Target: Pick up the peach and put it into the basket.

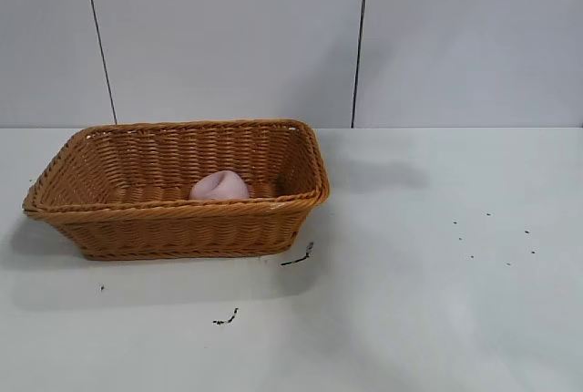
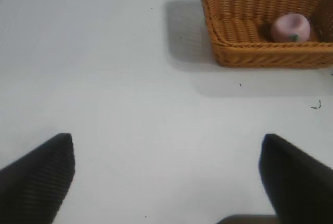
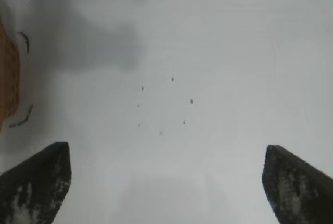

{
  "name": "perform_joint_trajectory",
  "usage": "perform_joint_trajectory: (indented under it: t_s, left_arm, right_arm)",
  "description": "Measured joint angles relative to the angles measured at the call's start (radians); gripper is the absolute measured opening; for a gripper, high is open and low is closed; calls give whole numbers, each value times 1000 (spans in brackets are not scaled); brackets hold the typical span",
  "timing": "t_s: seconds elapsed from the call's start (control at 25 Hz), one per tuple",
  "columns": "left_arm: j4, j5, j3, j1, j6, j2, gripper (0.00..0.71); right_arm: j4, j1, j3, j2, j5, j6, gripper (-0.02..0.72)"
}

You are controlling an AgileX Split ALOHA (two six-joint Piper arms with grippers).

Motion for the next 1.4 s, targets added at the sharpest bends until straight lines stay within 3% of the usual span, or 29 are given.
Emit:
perform_joint_trajectory:
  t_s: [0.32, 0.56, 0.68, 1.08, 1.4]
  left_arm:
    - [0, 0, 0, 0, 0, 0, 693]
    - [0, 0, 0, 0, 0, 0, 693]
    - [0, 0, 0, 0, 0, 0, 693]
    - [0, 0, 0, 0, 0, 0, 693]
    - [0, 0, 0, 0, 0, 0, 693]
  right_arm:
    - [0, 0, 607, -516, -7, 0, 696]
    - [5, 0, 960, -897, -151, 0, 696]
    - [13, 0, 1067, -1087, -173, 0, 696]
    - [13, 0, 1091, -1552, -181, 0, 696]
    - [12, 0, 1092, -1619, -180, 0, 696]
